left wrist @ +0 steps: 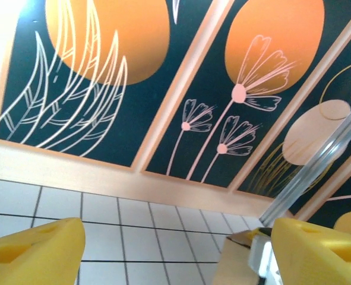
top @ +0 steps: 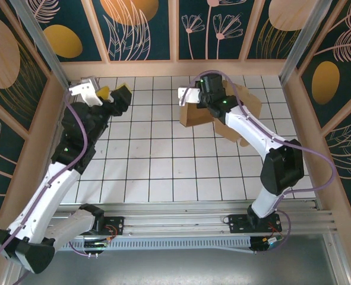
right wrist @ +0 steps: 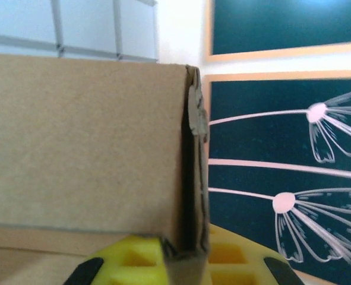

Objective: Fold the paper box

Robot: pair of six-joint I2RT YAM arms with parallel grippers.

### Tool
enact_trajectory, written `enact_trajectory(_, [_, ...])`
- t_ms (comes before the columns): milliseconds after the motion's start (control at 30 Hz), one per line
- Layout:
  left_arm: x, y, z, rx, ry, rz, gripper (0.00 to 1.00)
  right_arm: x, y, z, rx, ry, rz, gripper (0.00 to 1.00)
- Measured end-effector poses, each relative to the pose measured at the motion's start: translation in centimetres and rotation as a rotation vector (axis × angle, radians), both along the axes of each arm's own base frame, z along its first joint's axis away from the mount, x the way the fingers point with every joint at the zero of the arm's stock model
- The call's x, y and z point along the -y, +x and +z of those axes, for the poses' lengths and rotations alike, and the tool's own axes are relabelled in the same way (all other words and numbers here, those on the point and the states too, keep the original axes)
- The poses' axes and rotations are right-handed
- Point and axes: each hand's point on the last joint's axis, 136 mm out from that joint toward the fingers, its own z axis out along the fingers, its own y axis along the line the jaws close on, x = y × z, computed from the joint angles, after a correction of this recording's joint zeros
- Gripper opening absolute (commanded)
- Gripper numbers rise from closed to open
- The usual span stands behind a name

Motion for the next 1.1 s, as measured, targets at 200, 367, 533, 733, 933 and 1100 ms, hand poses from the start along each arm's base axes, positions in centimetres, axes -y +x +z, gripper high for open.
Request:
enact_trajectory(200, [0.6,1.1,-7.2,-0.145,0.044,-0.005,0.81,-4.7,-4.0,-10.7,-0.202,-0.268,0.206,0.15])
enact_trajectory(367, [1.0,1.1,-9.4,-0.205,0.017,-0.023,0.81,-7.5,-9.5,-20.8,-0.382,-0.399,0.371,0.32])
enact_trajectory(533, [1.0,1.1,-10.1,-0.222,0.001,-0.024,0.81,-8.3,-10.5,-20.9,-0.368,-0.397,0.416,0.46])
enact_trajectory(733, [2.0,2.4,-12.2,-0.280,0.024,-0.045,0.80,-8.9,-10.2,-14.8,-0.289,-0.242,0.359,0.47])
enact_trajectory(933, [4.2,2.8,-13.7,-0.312,0.089,-0.161,0.80,-10.5,-10.9,-5.5,-0.248,0.273,0.042,0.47])
enact_trajectory(1100, [6.3,1.7,-11.6,-0.247,0.230,-0.327,0.87,-9.1,-14.3,1.3,-0.416,0.959,-0.352,0.48])
